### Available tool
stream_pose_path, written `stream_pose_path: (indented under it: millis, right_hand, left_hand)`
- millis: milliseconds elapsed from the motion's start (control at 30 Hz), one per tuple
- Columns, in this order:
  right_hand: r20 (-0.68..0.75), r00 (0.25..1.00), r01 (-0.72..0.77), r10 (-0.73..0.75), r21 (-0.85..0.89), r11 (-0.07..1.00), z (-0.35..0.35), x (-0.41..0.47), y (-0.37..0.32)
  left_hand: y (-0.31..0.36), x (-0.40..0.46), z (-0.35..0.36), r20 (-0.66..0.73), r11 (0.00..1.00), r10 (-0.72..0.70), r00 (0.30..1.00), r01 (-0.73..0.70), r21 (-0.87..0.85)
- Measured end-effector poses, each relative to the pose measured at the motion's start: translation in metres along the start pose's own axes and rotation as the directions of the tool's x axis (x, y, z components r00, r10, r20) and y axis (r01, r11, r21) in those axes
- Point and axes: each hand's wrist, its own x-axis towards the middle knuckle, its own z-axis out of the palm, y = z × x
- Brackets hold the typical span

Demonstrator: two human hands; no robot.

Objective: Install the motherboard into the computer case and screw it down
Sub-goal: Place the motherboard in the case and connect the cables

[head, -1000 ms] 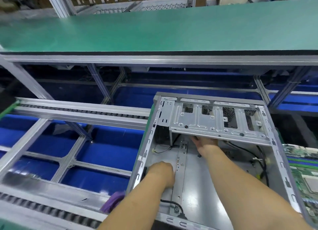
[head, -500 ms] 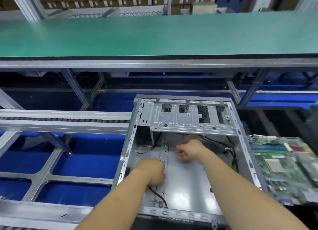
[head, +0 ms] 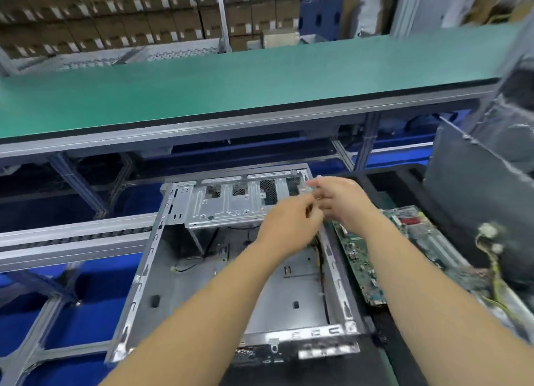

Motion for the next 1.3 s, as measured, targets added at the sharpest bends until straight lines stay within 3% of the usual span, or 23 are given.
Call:
stream_pose_path:
  millis: [67,133,300,367,500,667,800,1067,1300]
  right_hand:
    - [-0.295,0.945,0.074,-0.14,-0.222,0.972,-0.038,0.004,0.006]
    - [-0.434,0.865,-0.023,-0.251,-0.534,0.845,-0.079,0.004,0.021]
    - [-0.456,0.883,-0.338,-0.112,-0.783,0.522,-0.161,0.0,0.06]
    - [-0.461,0.884,-0.402,-0.071,-0.831,0.385,-0.182,-0.002,0.072]
    - [-0.479,0.877,-0.464,0.016,-0.839,0.284,-0.209,-0.006,0.084]
    - [-0.521,0.85,-0.514,0.079,-0.786,0.345,-0.216,-0.002,0.09]
    - [-0.587,0.803,-0.575,0.104,-0.715,0.397,-0.225,-0.003,0.094]
    - [-0.587,0.809,-0.548,0.03,-0.736,0.396,-0.23,-0.011,0.093]
    - [-0.682,0.731,-0.541,-0.019,-0.596,0.593,-0.228,-0.025,0.067]
  left_hand:
    - [0.041,0.02,0.024,0.034,0.992,-0.018,0.999,0.022,-0.123]
    - [0.076,0.038,0.057,0.112,0.949,-0.132,0.985,0.158,-0.274]
    - [0.097,0.057,0.134,0.312,0.756,-0.468,0.827,0.557,-0.344]
    - [0.086,0.059,0.154,0.321,0.671,-0.611,0.724,0.688,-0.276]
    - [0.066,0.051,0.174,0.341,0.581,-0.726,0.597,0.798,-0.158]
    - [0.061,0.049,0.185,0.45,0.453,-0.746,0.49,0.87,-0.196]
    - [0.067,0.05,0.191,0.442,0.438,-0.746,0.498,0.867,-0.238]
    - [0.07,0.047,0.181,0.416,0.293,-0.767,0.489,0.843,-0.451]
    - [0.091,0.056,0.142,0.177,0.587,-0.671,0.72,0.662,-0.466]
